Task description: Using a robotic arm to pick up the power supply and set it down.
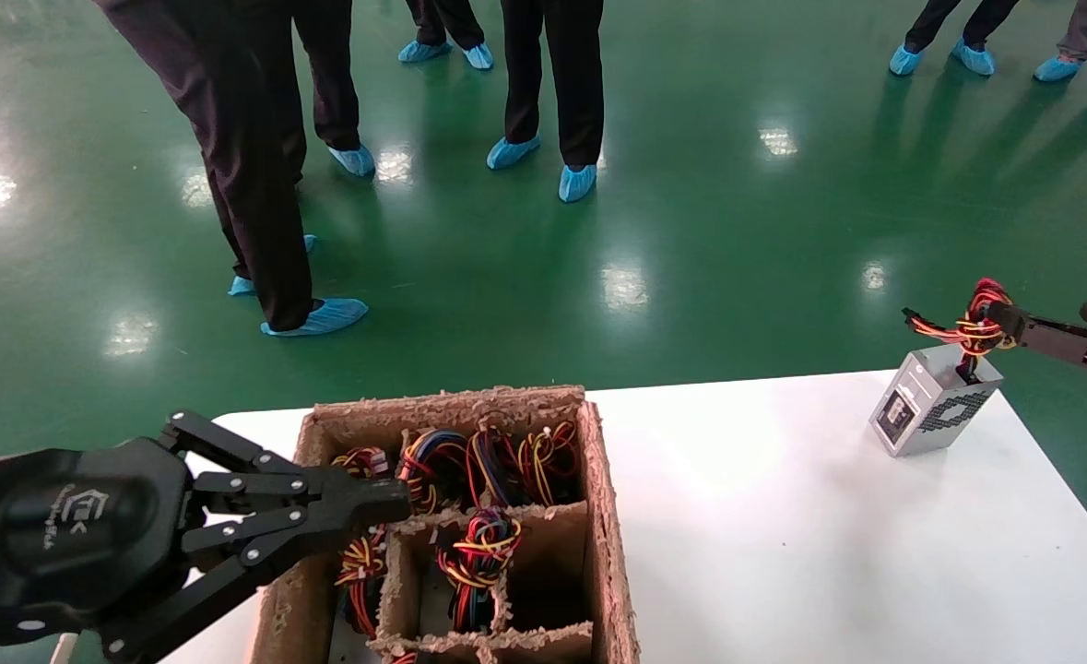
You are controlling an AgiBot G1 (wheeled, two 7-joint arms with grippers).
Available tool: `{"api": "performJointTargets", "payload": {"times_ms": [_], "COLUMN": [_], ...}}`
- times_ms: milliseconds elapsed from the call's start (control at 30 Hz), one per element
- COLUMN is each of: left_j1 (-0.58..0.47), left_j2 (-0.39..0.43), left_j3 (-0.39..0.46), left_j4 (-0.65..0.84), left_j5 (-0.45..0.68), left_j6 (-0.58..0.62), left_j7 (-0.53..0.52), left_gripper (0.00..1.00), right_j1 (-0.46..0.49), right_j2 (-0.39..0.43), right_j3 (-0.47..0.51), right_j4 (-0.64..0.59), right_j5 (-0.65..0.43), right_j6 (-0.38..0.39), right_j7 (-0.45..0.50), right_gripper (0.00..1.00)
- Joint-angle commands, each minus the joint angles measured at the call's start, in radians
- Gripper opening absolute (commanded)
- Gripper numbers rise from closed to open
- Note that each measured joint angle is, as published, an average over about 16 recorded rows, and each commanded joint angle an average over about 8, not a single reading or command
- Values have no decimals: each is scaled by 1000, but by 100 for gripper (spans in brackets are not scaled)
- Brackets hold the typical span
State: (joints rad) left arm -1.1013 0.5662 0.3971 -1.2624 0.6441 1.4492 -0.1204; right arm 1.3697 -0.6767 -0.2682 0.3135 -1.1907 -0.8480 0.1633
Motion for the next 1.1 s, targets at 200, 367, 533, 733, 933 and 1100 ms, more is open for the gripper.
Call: {"api": "performJointTargets", "payload": {"times_ms": [200,367,533,733,933,1100], "left_j1": [0,0,0,0,0,0], "left_j2": [0,0,0,0,0,0], "left_j3": [0,0,0,0,0,0], "left_j4": [0,0,0,0,0,0], "left_j5": [0,0,0,0,0,0], "left_j6": [0,0,0,0,0,0], "left_j7": [0,0,0,0,0,0], "left_gripper": [0,0,0,0,0,0], "right_j1": [-31,-54,-79,-108,-143,-160], "right_j2": [7,18,28,39,51,55], "right_j3": [0,4,8,19,38,42], "right_j4": [64,117,169,234,299,340], "right_j5": [5,12,22,39,64,86], "right_j6": [8,15,21,29,32,10], "right_j7": [42,77,112,137,128,122], "right_gripper": [100,100,100,100,100,100]}}
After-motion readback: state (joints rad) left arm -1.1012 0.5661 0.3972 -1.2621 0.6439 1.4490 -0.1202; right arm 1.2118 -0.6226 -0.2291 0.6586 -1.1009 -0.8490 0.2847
